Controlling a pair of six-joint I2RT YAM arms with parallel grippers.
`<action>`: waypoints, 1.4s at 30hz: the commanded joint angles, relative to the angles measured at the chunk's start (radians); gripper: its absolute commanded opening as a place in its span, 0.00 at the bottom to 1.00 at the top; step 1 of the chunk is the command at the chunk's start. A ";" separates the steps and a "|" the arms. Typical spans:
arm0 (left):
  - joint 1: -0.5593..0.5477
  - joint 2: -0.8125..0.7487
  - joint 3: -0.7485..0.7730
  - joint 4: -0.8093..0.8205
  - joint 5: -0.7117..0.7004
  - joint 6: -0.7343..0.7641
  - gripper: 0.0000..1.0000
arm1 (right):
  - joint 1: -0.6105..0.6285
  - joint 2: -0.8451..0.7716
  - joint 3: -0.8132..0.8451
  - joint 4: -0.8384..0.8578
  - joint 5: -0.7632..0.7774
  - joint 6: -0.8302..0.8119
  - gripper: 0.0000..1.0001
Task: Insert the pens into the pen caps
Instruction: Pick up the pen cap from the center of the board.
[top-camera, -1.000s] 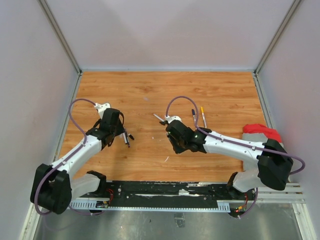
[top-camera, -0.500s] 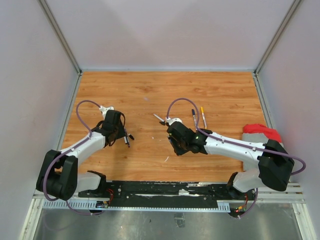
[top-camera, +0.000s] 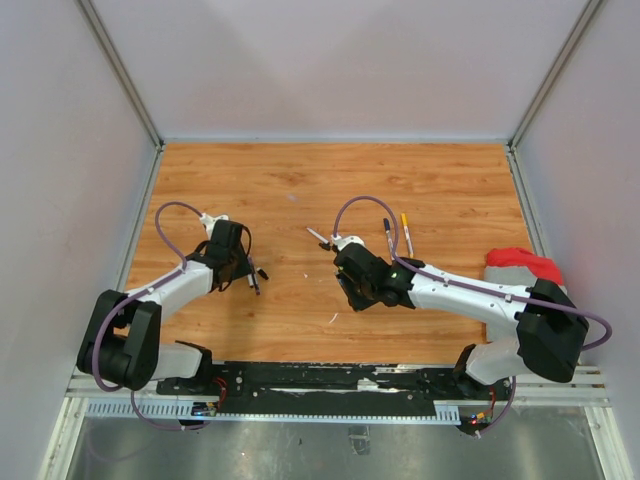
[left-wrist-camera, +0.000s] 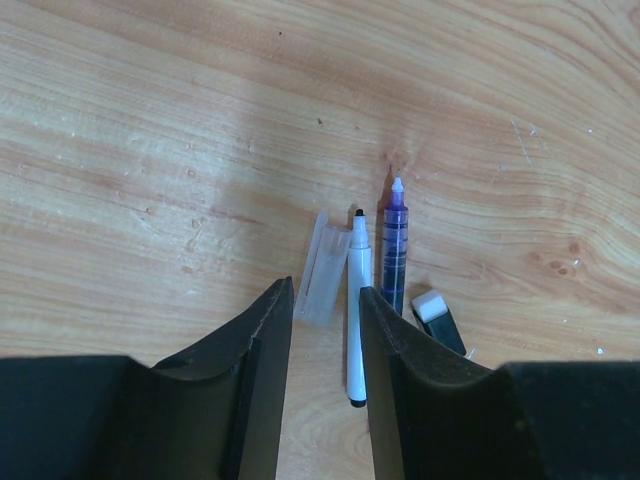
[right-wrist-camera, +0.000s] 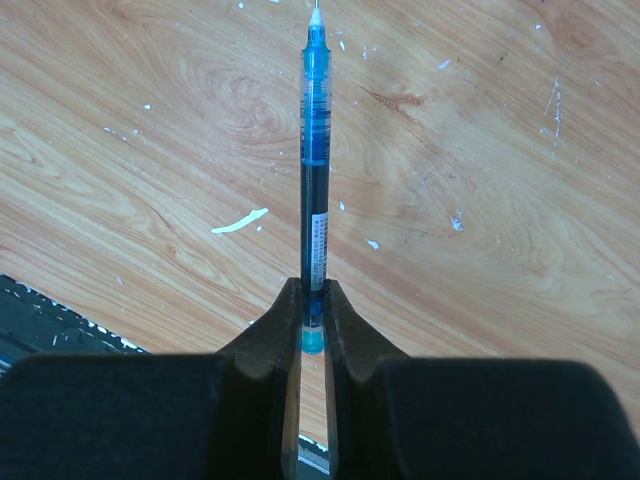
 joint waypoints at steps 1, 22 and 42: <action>0.014 -0.010 -0.003 0.008 -0.008 -0.002 0.38 | -0.009 -0.007 -0.011 0.005 -0.009 -0.002 0.05; 0.029 -0.023 0.010 -0.008 0.012 0.029 0.29 | -0.009 0.018 -0.011 0.020 -0.031 -0.008 0.06; 0.038 0.081 0.069 -0.001 0.052 0.066 0.28 | -0.009 -0.006 -0.026 0.020 -0.027 -0.010 0.06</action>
